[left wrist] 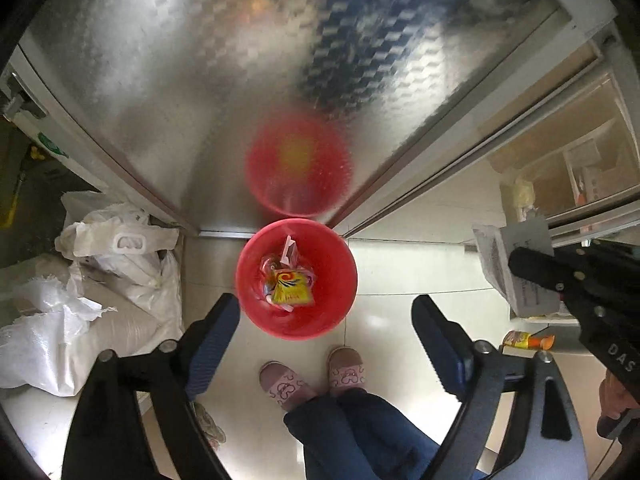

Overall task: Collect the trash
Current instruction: 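Open both grippers over the red bin to drop packet and box, then raise both tools back toward the counter, then lower the right gripper onto the blue lid and close it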

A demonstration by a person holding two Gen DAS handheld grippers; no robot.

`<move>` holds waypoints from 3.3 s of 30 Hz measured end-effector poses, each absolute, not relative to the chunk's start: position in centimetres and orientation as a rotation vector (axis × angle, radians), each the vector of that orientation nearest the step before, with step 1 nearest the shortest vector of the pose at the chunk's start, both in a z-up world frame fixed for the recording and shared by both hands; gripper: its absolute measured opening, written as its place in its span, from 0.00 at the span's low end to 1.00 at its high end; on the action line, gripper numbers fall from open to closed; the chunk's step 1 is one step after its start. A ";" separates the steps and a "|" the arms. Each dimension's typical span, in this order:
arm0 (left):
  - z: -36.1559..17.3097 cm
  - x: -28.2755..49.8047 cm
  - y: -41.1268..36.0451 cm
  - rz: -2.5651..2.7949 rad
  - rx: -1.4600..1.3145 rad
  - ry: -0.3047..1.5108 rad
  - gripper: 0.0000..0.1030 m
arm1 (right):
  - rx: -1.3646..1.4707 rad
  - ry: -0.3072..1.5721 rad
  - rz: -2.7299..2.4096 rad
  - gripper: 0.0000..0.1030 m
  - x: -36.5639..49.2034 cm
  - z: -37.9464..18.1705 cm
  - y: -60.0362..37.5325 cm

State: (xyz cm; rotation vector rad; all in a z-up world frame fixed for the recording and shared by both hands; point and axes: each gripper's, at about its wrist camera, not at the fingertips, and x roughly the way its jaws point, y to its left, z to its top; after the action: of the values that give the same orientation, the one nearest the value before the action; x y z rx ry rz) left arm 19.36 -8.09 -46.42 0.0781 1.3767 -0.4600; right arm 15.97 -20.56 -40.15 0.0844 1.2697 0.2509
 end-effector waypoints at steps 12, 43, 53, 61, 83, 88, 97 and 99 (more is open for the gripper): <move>-44.4 17.8 -5.5 -0.376 0.078 1.333 1.00 | 0.053 1.273 0.354 0.01 16.6 -41.1 -18.1; -26.1 13.0 0.2 -0.235 0.086 1.264 1.00 | -0.020 1.183 0.396 0.90 12.5 -26.2 -16.0; -15.0 11.7 0.3 -0.224 0.070 1.123 1.00 | -0.047 1.007 0.406 1.00 12.2 -14.8 -16.8; -9.7 15.5 0.0 -0.220 0.065 1.029 1.00 | -0.047 0.933 0.409 1.00 14.8 -11.6 -17.0; -11.7 39.2 4.8 -0.362 0.127 1.130 1.00 | 0.012 0.992 0.312 1.00 33.1 -12.1 -13.3; -13.9 43.3 6.4 -0.404 0.130 1.190 1.00 | 0.007 1.046 0.287 1.00 37.0 -14.2 -11.6; -18.3 47.4 7.8 -0.458 0.095 1.285 1.00 | -0.019 1.140 0.276 0.99 40.8 -18.1 -9.4; -19.2 47.8 7.7 -0.471 0.095 1.297 1.00 | -0.025 1.157 0.268 0.98 41.2 -18.7 -9.2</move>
State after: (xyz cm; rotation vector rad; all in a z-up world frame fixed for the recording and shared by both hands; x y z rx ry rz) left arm 47.80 7.72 -19.16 0.0951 1.2974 -0.4713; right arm 41.22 -9.16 -18.74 -0.0249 1.1571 0.2684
